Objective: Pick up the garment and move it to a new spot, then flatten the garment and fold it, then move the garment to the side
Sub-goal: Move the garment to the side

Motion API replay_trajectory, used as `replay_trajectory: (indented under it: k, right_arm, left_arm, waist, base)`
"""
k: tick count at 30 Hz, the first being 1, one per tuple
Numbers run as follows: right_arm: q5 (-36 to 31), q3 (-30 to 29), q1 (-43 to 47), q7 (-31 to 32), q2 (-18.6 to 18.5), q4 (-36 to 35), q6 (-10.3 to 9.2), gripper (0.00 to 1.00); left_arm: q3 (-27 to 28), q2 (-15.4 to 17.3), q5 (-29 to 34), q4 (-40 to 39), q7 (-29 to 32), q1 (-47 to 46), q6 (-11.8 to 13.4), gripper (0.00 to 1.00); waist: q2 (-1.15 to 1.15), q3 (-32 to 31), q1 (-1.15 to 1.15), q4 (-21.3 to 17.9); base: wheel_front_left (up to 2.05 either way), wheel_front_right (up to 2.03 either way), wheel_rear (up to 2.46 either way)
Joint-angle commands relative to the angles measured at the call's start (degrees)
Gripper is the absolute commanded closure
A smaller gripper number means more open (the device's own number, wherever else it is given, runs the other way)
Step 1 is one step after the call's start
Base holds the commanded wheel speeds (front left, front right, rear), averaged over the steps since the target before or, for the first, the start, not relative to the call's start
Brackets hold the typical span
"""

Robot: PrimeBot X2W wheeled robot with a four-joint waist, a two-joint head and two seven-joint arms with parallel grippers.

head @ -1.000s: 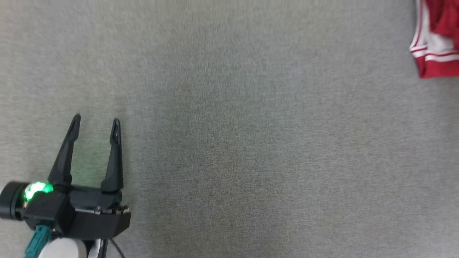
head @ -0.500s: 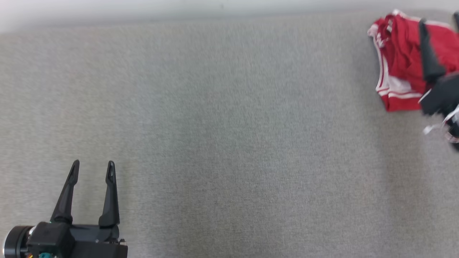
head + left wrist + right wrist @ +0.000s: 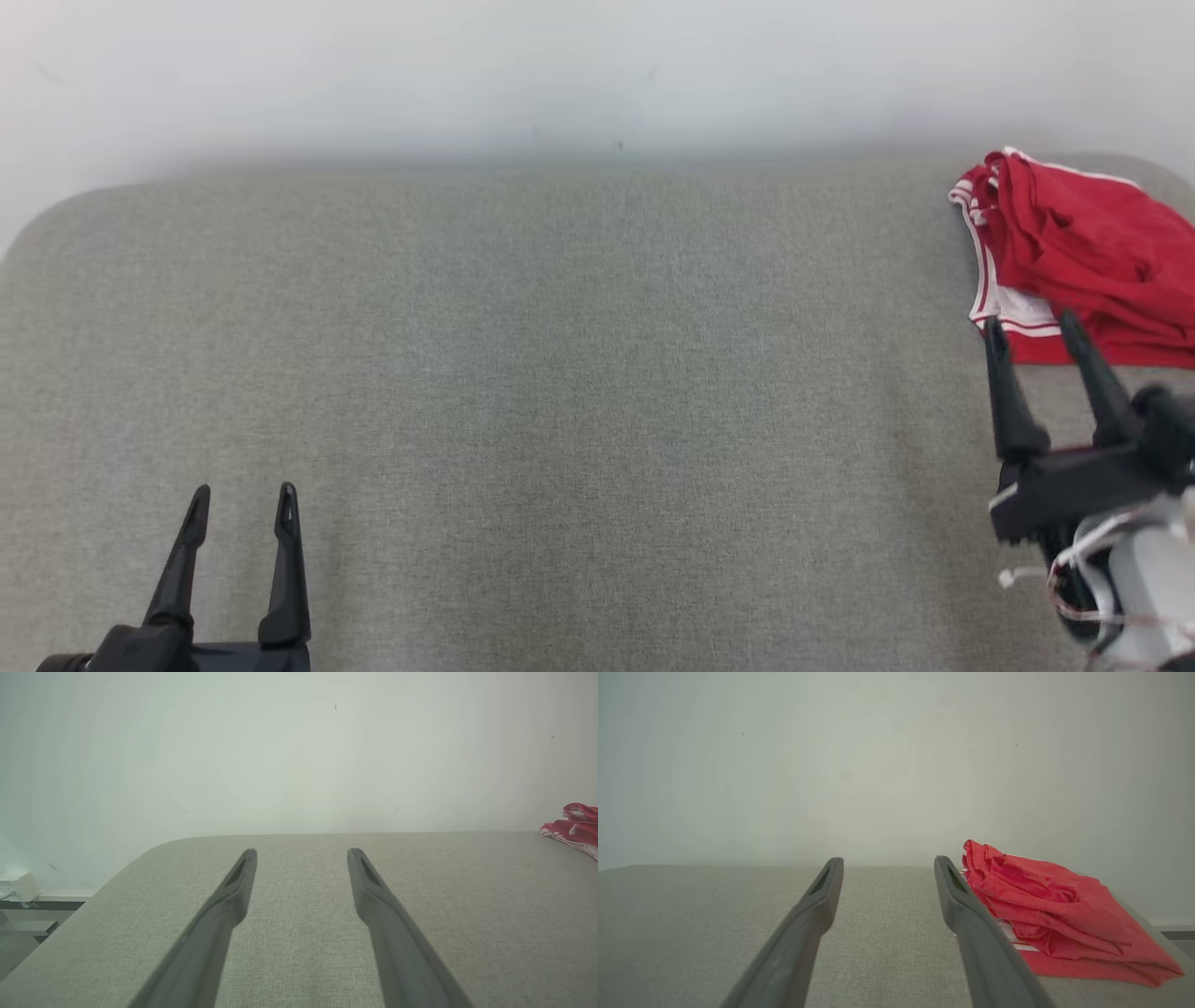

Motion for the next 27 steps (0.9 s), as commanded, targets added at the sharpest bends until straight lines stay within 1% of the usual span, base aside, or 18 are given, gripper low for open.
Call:
replay_trajectory:
  k: [1,6,8,13,16,20,27]
  right_arm:
    - [-0.90,-0.97,2.32,-0.19,0.97,-1.27,-0.19,0.00]
    - [-2.55,-3.90,10.53,0.60,4.89,-6.98,-0.19,0.00]
    - [-3.71,-4.91,14.91,1.26,7.25,-10.24,-0.19,0.00]
    - [-5.13,-6.52,20.42,2.31,10.18,-14.80,-0.19,0.00]
    - [-5.57,-7.11,22.72,2.55,11.38,-16.21,-0.19,0.00]
    - [-6.88,-7.54,24.98,2.33,11.88,-16.63,-0.19,0.00]
    - [-7.53,-7.61,26.62,1.98,13.21,-16.81,-0.19,0.00]
  left_arm:
    - [0.12,-0.17,-0.11,0.34,-0.16,0.68,0.16,0.00]
    - [0.21,-0.35,-0.14,1.31,-0.16,1.36,0.16,0.00]
    - [0.32,-0.48,-0.07,1.76,-0.16,1.79,0.16,0.00]
    - [0.37,-1.02,0.28,2.12,-0.16,2.55,0.16,0.00]
    - [0.23,-1.26,0.30,2.43,-0.16,3.03,0.16,0.00]
    - [-0.06,-1.53,-0.78,2.98,-0.16,3.91,0.16,0.00]
    - [-0.63,-1.40,-0.58,3.80,-0.16,4.70,0.16,0.00]
  waist:
    - [0.01,-1.49,0.02,0.70]
    - [0.01,-2.78,0.02,0.85]
    - [0.01,-3.52,0.02,0.97]
    - [0.01,-4.43,0.02,1.01]
    - [0.01,-5.24,0.02,0.99]
    - [0.01,-6.53,0.02,1.24]
    - [0.01,-7.51,0.02,1.77]
  base:
    - [0.00,0.00,0.00]
    - [0.00,0.00,0.00]
    - [0.00,0.00,0.00]
    - [0.00,0.00,0.00]
    - [0.00,0.00,0.00]
    - [0.00,0.00,0.00]
    - [0.00,0.00,0.00]
